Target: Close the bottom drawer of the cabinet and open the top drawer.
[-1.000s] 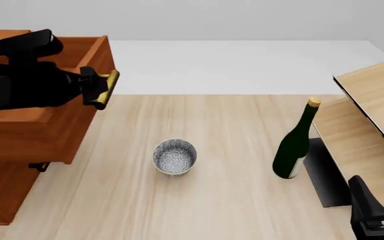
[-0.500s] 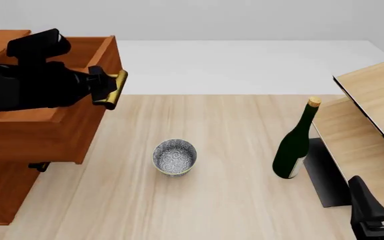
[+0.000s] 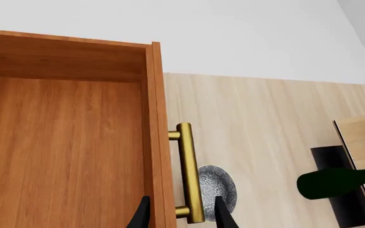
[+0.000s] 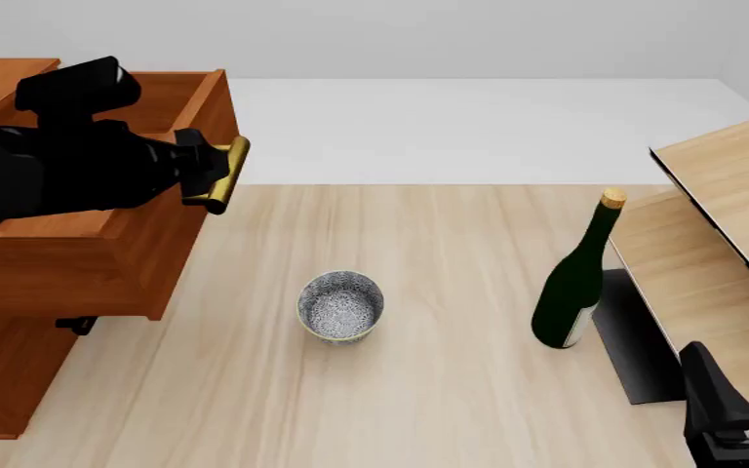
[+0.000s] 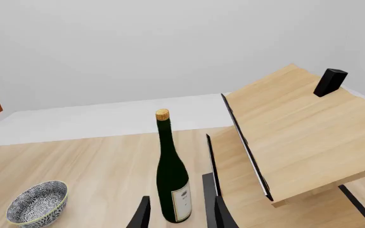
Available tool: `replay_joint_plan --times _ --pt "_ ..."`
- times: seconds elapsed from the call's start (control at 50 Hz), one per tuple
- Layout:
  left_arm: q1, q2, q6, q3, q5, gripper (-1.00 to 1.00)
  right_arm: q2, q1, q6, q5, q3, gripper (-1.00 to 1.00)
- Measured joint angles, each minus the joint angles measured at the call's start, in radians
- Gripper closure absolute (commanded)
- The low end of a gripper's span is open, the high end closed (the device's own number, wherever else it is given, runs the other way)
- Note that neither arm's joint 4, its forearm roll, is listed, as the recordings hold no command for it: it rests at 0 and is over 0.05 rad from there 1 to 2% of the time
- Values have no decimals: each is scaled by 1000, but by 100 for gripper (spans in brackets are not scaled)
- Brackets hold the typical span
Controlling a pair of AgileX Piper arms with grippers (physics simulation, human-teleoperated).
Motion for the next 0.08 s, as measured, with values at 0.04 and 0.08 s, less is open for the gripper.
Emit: replay_joint_plan --times 0.04,0.08 --pt "-2 0 -5 -1 0 -100 1 0 0 -1 0 -100" --pt "-4 1 -11 -2 2 -100 2 0 1 -2 0 -100"
